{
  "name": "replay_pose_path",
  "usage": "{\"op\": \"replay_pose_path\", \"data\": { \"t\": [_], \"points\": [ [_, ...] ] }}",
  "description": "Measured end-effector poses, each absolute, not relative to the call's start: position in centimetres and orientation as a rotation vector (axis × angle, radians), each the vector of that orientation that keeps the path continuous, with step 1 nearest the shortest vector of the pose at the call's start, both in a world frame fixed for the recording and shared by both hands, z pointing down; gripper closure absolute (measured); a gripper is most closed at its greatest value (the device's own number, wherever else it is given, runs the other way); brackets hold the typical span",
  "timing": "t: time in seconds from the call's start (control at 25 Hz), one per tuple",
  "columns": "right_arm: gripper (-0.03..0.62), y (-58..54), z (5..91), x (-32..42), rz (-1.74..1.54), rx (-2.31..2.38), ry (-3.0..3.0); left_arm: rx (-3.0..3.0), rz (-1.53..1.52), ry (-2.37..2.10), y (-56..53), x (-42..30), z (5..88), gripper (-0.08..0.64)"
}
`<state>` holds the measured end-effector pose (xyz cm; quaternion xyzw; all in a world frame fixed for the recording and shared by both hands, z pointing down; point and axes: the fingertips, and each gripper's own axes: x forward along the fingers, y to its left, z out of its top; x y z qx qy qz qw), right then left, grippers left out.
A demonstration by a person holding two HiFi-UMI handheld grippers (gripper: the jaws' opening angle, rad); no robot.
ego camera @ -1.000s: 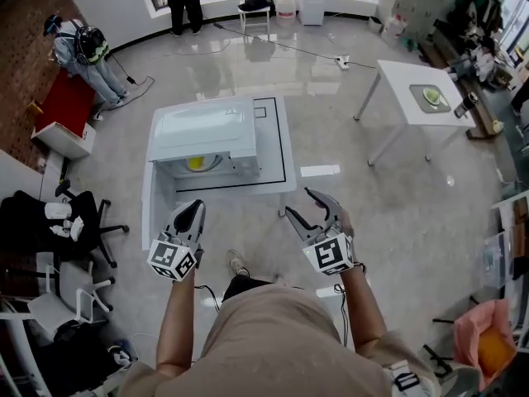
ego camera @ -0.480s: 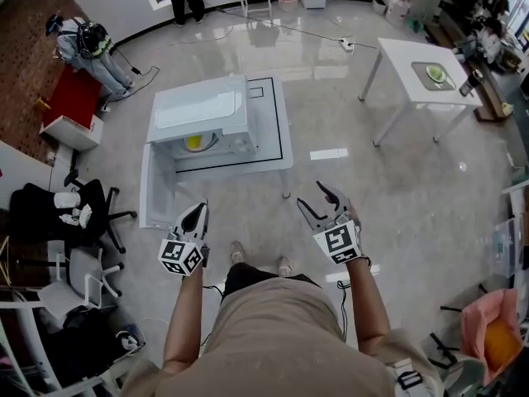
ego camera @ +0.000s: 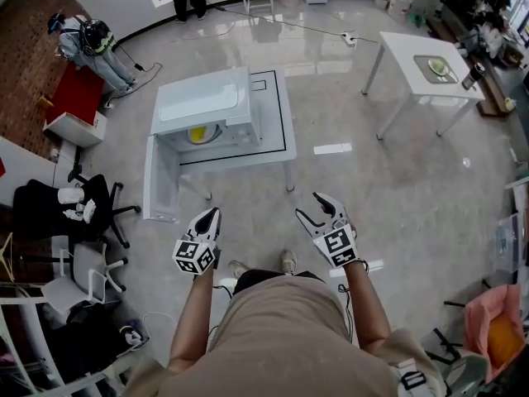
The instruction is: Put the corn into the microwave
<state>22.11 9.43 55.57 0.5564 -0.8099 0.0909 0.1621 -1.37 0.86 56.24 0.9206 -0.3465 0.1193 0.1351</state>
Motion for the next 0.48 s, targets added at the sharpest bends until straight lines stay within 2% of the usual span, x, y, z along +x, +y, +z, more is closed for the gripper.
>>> {"op": "replay_pose_path", "data": {
  "t": [0.24,0.48],
  "points": [
    [0.331,9.9,58.0,18.4,0.288,1.495,-2.311,2.664,0.368,-1.003,1.6,-2.4,57.2,0.554],
    [0.333,9.7,57.5,18.0,0.391,1.508,-2.396,2.669,0.409,-0.978,2.5,-2.7,58.4,0.554]
  ]
}}
